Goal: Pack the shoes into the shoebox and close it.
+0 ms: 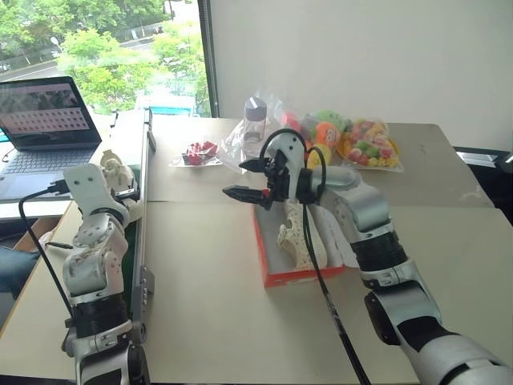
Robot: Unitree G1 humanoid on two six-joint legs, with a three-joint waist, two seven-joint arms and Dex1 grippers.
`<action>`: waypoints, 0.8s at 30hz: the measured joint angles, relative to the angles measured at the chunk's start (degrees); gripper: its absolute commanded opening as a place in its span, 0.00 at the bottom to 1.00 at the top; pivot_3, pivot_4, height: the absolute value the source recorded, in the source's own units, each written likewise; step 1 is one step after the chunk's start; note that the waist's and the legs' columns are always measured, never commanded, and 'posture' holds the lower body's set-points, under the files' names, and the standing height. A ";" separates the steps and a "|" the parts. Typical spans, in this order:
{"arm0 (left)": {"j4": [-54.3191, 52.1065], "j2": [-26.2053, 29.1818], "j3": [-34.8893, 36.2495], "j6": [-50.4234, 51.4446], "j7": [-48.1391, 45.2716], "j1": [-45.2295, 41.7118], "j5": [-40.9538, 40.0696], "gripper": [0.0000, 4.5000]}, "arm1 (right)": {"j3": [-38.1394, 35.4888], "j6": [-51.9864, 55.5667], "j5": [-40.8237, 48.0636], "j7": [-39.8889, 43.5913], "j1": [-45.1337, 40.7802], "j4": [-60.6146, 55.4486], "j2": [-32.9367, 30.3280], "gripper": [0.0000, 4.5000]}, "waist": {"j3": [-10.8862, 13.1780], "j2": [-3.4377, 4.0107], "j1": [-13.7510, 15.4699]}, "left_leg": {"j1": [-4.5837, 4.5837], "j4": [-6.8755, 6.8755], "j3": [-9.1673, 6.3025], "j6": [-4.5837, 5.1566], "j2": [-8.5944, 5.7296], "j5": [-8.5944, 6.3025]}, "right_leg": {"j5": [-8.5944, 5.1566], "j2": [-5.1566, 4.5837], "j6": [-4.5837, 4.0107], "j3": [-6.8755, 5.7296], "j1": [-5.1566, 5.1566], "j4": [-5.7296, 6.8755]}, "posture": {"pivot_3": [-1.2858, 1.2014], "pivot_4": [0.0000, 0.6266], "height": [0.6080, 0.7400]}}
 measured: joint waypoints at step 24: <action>-0.30 -2.37 2.93 0.22 2.00 2.01 -2.23 0.05 | 0.01 0.17 -1.50 -1.13 -0.04 -0.02 -1.86 1.00 | -0.01 0.00 0.29 | 0.26 0.00 -0.05 -0.01 0.01 0.00 | -0.01 -0.03 0.00 -0.05 0.26 -0.01 | 0.52 0.24 1.00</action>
